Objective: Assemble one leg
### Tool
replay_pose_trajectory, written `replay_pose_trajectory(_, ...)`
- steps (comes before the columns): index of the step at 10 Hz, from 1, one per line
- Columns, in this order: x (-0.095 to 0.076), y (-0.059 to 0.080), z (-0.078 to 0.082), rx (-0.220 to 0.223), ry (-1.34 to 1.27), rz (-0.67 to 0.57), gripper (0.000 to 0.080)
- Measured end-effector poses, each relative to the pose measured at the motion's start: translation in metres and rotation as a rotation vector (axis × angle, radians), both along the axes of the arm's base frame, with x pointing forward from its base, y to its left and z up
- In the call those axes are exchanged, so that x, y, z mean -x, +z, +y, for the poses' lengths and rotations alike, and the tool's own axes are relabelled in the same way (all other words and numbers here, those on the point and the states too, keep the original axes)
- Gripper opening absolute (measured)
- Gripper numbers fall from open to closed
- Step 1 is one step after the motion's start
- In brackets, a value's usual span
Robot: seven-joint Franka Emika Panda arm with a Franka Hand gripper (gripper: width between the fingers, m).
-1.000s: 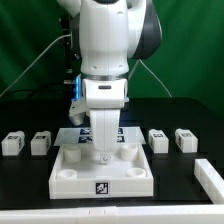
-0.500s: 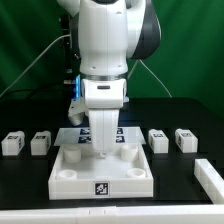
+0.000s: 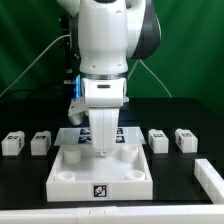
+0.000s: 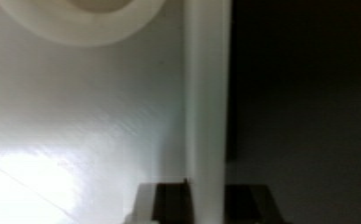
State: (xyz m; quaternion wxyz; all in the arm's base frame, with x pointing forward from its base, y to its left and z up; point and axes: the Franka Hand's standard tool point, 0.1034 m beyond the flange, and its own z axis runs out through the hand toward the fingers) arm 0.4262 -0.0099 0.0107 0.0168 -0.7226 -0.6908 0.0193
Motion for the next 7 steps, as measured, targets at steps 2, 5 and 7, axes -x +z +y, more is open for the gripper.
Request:
replay_pose_trajectory(2,0.0,0.0,0.0,0.0,0.0,0.0,0.0063)
replay_pose_trajectory(5,-0.008,0.001,0.009,-0.006,0.013,-0.008,0.0064)
replay_pose_trajectory(7,-0.024,0.0,0.036,-0.023,0.014,-0.024,0.0064)
